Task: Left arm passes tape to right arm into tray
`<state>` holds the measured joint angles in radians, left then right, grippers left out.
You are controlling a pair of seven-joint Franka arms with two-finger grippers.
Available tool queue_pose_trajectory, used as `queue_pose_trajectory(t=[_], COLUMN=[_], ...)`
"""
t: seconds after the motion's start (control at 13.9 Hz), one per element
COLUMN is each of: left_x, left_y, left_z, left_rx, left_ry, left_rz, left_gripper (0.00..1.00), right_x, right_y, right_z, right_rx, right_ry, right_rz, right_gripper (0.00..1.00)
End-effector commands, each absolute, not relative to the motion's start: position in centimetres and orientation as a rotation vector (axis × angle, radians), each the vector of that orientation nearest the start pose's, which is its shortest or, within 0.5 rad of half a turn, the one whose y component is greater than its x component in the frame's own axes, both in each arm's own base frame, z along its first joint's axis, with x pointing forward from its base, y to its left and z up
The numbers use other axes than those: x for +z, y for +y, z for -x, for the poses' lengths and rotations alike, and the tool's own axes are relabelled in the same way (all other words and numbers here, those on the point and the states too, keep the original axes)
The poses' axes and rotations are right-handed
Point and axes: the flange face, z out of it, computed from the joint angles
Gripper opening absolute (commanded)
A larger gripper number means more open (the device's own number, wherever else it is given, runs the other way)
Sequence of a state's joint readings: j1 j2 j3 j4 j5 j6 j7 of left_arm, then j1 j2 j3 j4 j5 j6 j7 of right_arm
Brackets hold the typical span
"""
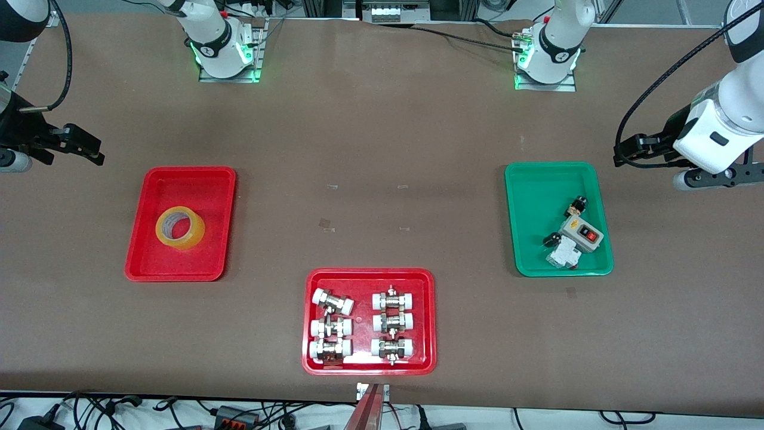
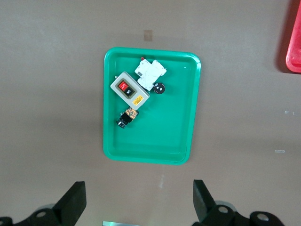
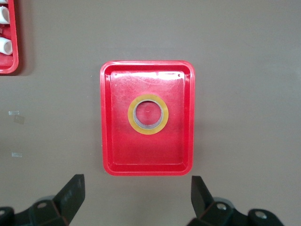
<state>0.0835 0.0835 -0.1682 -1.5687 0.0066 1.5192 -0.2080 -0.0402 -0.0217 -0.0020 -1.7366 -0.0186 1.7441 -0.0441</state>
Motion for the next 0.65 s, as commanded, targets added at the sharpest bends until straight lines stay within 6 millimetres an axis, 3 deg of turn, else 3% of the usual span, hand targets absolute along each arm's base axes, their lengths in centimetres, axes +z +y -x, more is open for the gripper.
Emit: queue_pose_trajectory(t=[0.0,0.58], left_x=[58.09,58.18], left_y=[-3.89,-3.89], left_z=[-56.34,-56.39], left_rx=[0.209,0.202], left_ry=[-0.201,-0.201], left_rz=[3.124,3.125], left_gripper=[1.0,1.0], right_x=[57.99,57.97], right_y=[-2.15,-2.11], right_z=[-55.46,-55.23], right_rx=[-0.043,-0.016], right_ry=[0.0,0.003], right_rz=[3.155,3.151], right_gripper=[1.0,1.0])
